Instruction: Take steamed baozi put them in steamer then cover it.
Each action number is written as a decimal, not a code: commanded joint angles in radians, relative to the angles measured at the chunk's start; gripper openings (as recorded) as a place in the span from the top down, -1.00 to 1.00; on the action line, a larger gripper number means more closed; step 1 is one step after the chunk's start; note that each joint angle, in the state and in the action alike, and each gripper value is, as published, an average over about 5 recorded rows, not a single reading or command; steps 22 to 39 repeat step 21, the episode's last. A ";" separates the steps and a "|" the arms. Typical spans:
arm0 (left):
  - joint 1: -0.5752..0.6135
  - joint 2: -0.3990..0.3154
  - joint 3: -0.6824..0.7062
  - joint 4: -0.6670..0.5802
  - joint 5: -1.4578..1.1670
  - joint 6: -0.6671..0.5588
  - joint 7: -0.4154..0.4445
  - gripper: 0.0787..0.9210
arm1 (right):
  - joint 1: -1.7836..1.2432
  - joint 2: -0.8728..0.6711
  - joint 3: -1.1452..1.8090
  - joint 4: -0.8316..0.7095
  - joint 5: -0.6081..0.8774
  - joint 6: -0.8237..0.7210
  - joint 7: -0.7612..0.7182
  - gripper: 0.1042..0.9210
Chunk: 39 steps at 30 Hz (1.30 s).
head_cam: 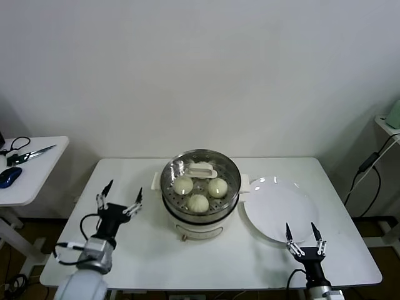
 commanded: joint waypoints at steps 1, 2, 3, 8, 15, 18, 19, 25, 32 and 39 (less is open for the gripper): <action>0.139 0.043 -0.228 -0.005 -0.326 -0.140 -0.015 -0.77 | 0.001 0.000 -0.023 -0.009 -0.002 -0.004 0.024 -0.76; 0.149 0.043 -0.218 0.025 -0.340 -0.163 -0.014 -0.77 | 0.000 0.001 -0.024 -0.010 -0.002 -0.004 0.025 -0.76; 0.154 0.039 -0.208 0.054 -0.350 -0.183 -0.015 -0.77 | -0.001 0.001 -0.025 -0.010 -0.002 -0.003 0.025 -0.76; 0.165 0.001 -0.129 0.165 -0.401 -0.255 -0.014 -0.77 | -0.004 0.005 -0.027 -0.005 -0.001 -0.005 0.026 -0.76; 0.167 -0.037 -0.041 0.265 -0.363 -0.346 -0.012 -0.77 | -0.004 0.005 -0.026 -0.006 0.003 -0.004 0.029 -0.76; 0.168 -0.041 -0.028 0.270 -0.353 -0.358 -0.009 -0.77 | -0.004 0.005 -0.027 -0.008 0.004 -0.004 0.029 -0.76; 0.168 -0.042 -0.025 0.270 -0.352 -0.359 -0.008 -0.77 | -0.003 0.005 -0.028 -0.009 0.004 -0.003 0.030 -0.76; 0.168 -0.042 -0.024 0.269 -0.352 -0.359 -0.008 -0.77 | -0.003 0.006 -0.028 -0.009 0.004 -0.003 0.030 -0.76; 0.168 -0.042 -0.024 0.269 -0.352 -0.359 -0.008 -0.77 | -0.003 0.006 -0.028 -0.009 0.004 -0.003 0.030 -0.76; 0.168 -0.042 -0.024 0.269 -0.352 -0.359 -0.008 -0.77 | -0.003 0.006 -0.028 -0.009 0.004 -0.003 0.030 -0.76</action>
